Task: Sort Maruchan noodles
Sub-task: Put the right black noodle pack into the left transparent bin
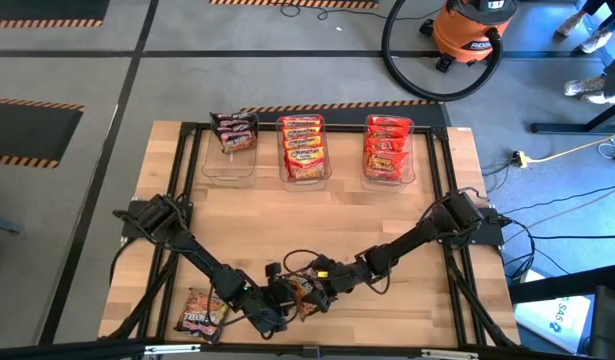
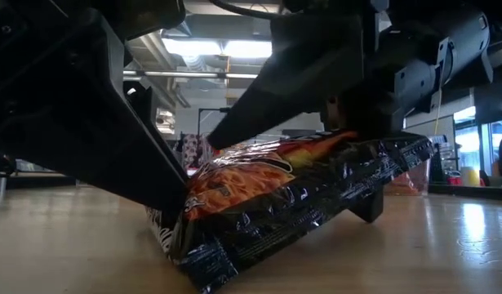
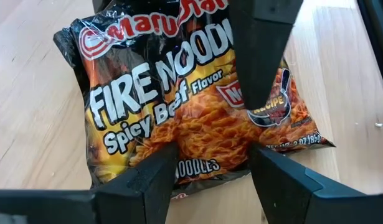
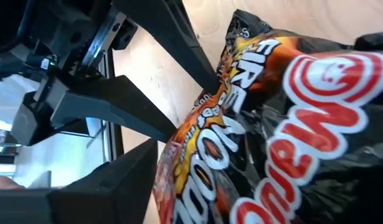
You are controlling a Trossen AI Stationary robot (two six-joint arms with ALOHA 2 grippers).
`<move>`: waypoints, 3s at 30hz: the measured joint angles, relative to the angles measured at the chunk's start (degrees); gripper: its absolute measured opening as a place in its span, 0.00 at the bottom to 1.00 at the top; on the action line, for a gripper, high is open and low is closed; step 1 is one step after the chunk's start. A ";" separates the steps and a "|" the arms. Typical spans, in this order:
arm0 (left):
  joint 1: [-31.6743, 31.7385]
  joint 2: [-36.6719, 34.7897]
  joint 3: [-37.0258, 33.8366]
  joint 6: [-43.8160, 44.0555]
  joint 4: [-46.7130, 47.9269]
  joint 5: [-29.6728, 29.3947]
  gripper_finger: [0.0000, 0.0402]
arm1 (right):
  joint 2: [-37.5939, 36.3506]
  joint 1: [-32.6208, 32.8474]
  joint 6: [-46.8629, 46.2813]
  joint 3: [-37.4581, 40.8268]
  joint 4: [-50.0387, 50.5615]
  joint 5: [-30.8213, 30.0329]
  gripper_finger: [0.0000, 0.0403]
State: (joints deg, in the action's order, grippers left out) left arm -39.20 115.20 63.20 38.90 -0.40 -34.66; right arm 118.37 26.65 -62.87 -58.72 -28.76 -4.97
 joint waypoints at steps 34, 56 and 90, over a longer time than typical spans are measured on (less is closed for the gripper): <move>6.68 -35.10 -17.57 -4.69 8.03 8.98 0.49 | -8.83 -1.38 54.76 -2.30 10.89 -6.08 0.35; 24.42 -44.09 -26.93 -12.03 -3.62 14.74 0.49 | -8.96 -13.70 78.60 -17.64 44.53 -6.68 0.34; 24.02 -39.67 -26.99 -17.21 -9.73 24.90 0.37 | -8.92 -13.53 74.84 -19.06 35.37 -5.01 0.42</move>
State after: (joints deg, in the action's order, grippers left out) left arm -15.18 75.53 36.21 21.69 -10.13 -9.76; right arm 109.45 13.12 11.96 -77.78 6.61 -9.98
